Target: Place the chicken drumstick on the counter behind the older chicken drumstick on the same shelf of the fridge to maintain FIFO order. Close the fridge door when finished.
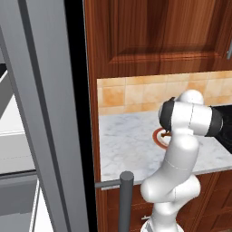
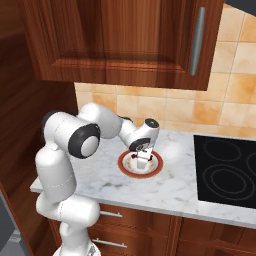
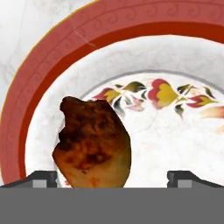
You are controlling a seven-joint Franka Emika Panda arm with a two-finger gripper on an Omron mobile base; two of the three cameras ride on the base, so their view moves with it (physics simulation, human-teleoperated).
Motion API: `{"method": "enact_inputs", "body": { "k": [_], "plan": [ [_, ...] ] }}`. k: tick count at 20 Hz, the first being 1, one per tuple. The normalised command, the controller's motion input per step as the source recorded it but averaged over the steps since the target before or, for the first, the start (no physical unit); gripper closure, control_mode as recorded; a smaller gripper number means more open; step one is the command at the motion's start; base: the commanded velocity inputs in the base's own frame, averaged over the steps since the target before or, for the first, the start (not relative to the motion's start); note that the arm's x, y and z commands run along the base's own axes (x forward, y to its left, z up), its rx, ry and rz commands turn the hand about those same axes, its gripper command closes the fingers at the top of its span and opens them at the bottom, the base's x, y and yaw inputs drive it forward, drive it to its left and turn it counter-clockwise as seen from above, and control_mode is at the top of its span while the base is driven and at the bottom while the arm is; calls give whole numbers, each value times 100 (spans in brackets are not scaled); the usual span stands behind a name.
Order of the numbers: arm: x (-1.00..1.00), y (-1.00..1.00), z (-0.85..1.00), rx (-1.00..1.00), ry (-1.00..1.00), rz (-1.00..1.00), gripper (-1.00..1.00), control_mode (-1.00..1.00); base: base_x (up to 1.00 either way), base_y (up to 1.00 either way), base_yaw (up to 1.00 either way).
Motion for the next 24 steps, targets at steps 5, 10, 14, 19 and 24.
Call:
{"method": "enact_inputs", "body": {
  "k": [5,10,14,19,24],
  "plan": [
    [29,-8,-19,2,3,0,-100,-100,0,0,0],
    [19,1,-32,1,5,0,100,-100,0,0,0],
    [7,8,-51,0,11,0,100,-100,0,0,0],
    [0,8,-26,0,5,0,100,-100,0,0,0],
    [-39,4,22,0,-20,-3,100,-100,0,0,0]
  ]
}}
